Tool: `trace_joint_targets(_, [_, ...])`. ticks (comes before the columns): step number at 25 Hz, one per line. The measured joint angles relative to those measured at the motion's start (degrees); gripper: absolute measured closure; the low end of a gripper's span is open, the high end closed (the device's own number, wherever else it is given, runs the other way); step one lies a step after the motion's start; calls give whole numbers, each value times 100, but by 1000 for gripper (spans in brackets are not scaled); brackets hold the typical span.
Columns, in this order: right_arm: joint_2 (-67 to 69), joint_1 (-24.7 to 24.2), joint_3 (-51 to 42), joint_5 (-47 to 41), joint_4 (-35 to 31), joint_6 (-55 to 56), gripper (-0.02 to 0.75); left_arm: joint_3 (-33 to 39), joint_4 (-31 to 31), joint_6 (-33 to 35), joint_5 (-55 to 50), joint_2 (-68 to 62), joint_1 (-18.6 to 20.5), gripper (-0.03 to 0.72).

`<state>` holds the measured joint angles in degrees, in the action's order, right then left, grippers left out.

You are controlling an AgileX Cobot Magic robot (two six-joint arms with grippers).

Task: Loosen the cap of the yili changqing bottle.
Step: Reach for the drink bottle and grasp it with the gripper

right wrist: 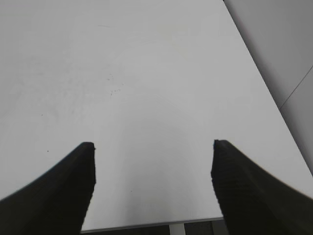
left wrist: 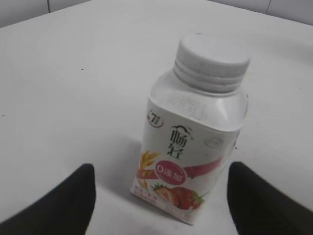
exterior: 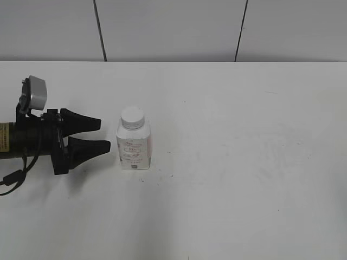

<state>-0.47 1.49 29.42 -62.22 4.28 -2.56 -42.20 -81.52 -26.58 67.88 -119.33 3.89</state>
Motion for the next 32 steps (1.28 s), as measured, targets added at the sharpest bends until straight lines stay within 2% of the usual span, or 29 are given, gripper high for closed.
trace_joint_targets(12, [0,0,-2,0,-3,-3,155,-243,51,0,98,-486,-19,176])
trace_joint_targets(17, [0,0,-2,0,-3,-3,155,-269,105,0,103,-486,-358,176])
trace_joint_targets(22, [0,0,-2,0,-3,-3,155,-269,480,171,-138,-486,-759,176])
trace_joint_targets(32, [0,0,-2,0,-3,-3,155,-454,648,305,-192,-488,-874,173])
